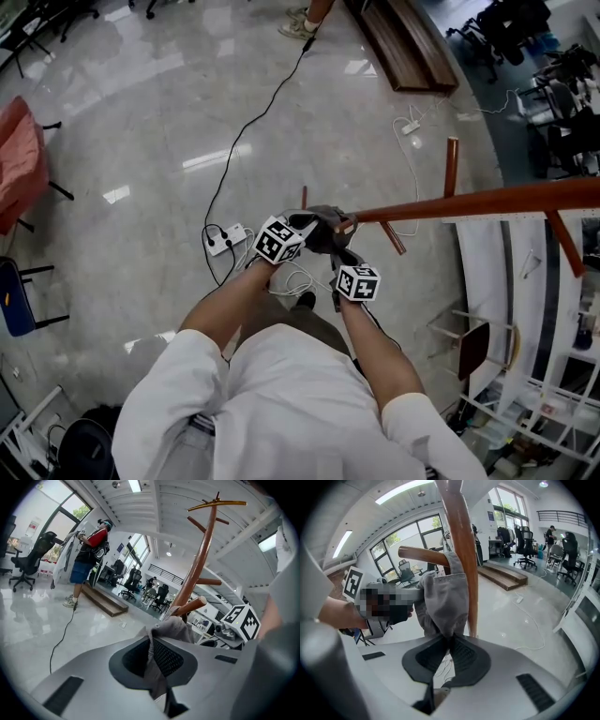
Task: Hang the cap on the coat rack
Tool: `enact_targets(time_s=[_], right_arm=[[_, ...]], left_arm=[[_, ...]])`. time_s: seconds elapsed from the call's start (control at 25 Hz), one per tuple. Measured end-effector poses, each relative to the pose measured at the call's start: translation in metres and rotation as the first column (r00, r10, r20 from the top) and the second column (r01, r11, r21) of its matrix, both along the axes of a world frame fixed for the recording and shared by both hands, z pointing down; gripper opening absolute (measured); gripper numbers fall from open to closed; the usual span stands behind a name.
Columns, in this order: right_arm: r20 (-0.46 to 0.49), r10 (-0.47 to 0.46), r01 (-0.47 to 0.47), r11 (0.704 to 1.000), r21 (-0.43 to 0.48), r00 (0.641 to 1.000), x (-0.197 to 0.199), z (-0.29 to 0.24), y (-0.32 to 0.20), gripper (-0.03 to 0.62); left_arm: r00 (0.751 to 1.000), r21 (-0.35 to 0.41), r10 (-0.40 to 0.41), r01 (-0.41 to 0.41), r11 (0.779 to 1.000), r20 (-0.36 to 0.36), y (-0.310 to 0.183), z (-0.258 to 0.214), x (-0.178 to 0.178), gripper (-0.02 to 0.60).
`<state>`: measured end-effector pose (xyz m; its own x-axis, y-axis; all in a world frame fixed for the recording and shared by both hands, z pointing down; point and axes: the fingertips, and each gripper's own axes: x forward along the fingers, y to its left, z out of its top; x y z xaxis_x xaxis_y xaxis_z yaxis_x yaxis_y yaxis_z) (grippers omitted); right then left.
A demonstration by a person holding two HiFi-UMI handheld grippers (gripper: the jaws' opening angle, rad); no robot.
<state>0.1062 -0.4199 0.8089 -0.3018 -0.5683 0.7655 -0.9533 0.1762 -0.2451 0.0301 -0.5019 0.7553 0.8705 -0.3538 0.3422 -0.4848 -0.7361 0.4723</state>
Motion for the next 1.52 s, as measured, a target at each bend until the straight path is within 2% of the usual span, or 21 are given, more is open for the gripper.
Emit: enact_targets(time_s=[0.08,0.32,0.44,0.52,0.64,0.8,0.92,1.0,1.12,1.24,1.36,1.52], right_arm=[[0.017,0.018,-0.018,1.000,0.000,1.000,0.000,0.001,0.000,0.032],[0.012,-0.006,0.006,1.000,0.010,1.000,-0.006,0.005,0.000,0.034],[0.032,0.006,-0.006,1.000,0.004,0.999,-0.008,0.005,0.000,0.074],[0.039,0.013,-0.013,1.000,-0.001,0.999,-0.005,0.005,-0.001,0.100],[0.033,0.017,-0.017,1.000,-0.005,0.999,0.004,0.005,0.003,0.114],[0.056,0.012,-0.010,1.000,-0.025,0.998,0.016,0.001,0.016,0.115],[0.052,-0.056,0.058,0.998,-0.036,0.997,0.028,-0.009,0.027,0.114],[0.043,-0.140,0.140,0.990,0.013,0.989,0.027,-0.028,0.029,0.095],[0.032,-0.280,0.274,0.954,0.124,0.960,0.014,-0.069,0.038,0.064],[0.014,-0.395,0.377,0.887,0.265,0.919,-0.004,-0.121,0.051,0.049],[0.009,-0.458,0.417,0.818,0.396,0.889,-0.014,-0.176,0.065,0.041],[0.019,-0.479,0.406,0.764,0.502,0.878,0.010,-0.239,0.104,0.035]], left_arm=[[0.999,0.015,0.014,-0.014,1.000,0.032,0.000,0.002,0.002,0.028],[0.993,0.050,0.031,-0.037,0.998,0.116,-0.005,0.008,0.002,0.042],[0.988,0.041,0.037,-0.044,0.998,0.153,-0.005,0.014,-0.003,0.124],[0.984,0.040,0.038,-0.046,0.998,0.174,-0.005,0.017,-0.007,0.148],[0.984,0.033,0.024,-0.030,0.999,0.177,-0.002,0.018,-0.016,0.175],[0.984,-0.002,-0.009,0.010,1.000,0.177,0.012,0.020,-0.031,0.179],[0.986,-0.013,-0.043,0.045,0.999,0.162,0.028,0.007,-0.035,0.179],[0.987,-0.008,-0.071,0.073,0.997,0.143,0.039,-0.010,-0.039,0.178],[0.989,-0.019,-0.107,0.109,0.994,0.101,0.070,-0.039,-0.048,0.153],[0.987,0.014,-0.147,0.146,0.989,0.060,0.102,-0.080,-0.059,0.105],[0.979,0.066,-0.203,0.202,0.977,0.000,0.125,-0.126,-0.064,0.074],[0.956,0.079,-0.278,0.286,0.955,-0.098,0.168,-0.173,-0.042,0.046]])
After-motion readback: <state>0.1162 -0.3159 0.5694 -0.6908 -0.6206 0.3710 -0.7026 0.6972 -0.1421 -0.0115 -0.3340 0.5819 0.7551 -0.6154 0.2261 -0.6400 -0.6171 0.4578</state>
